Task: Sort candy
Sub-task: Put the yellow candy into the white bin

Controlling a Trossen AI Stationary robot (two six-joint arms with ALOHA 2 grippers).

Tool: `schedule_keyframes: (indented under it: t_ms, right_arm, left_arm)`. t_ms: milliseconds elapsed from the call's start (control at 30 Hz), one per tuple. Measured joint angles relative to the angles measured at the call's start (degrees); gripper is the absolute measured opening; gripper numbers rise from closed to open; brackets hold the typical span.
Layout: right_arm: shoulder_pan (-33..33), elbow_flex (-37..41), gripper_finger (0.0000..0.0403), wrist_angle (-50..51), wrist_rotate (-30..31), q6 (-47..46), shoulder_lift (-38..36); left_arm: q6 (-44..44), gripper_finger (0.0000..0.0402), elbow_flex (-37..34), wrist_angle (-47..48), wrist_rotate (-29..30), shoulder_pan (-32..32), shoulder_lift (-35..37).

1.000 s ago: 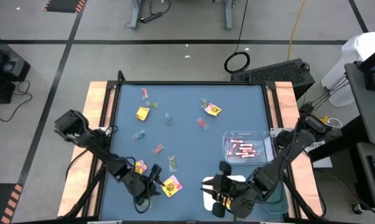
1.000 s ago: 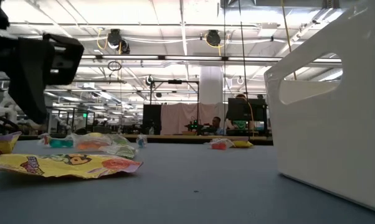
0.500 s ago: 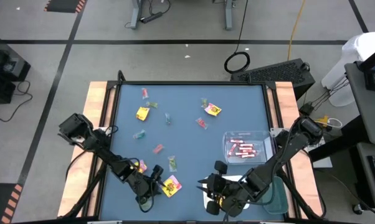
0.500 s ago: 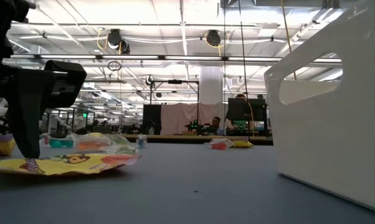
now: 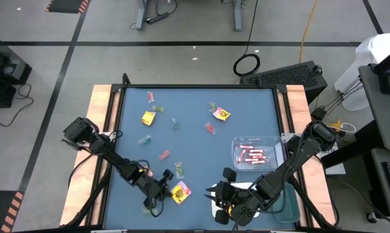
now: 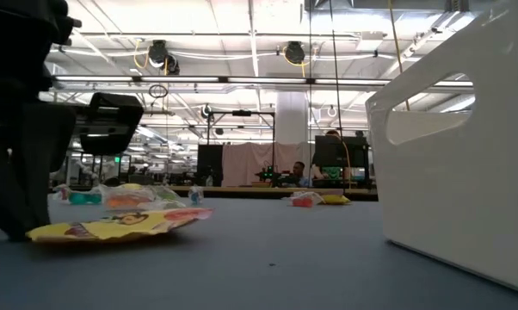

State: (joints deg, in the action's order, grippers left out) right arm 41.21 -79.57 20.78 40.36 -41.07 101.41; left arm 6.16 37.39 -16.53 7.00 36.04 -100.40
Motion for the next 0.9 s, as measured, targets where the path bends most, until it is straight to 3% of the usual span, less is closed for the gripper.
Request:
schedule_keyframes:
  t_ms: [167,500,767,900]
  right_arm:
    - [0.0,0.0,0.0079,-0.2,0.2,0.0,0.1]
    - [-2.3,0.0,0.008,-10.8,-0.6,3.7,6.3]
    - [-7.6,0.0,0.0082,-11.6,-10.5,0.1,11.6]
    - [-9.2,0.0,0.0104,-12.4,-14.1,0.2,14.2]
  left_arm:
    - [2.2,0.0006,-0.2,-1.7,1.1,-0.5,0.0]
    - [1.9,0.0003,0.3,-2.1,7.3,-0.5,2.9]
    - [-0.1,0.0003,0.3,-2.3,7.2,-0.3,2.9]
    - [-1.4,0.0003,0.3,-2.3,7.3,-0.6,2.9]
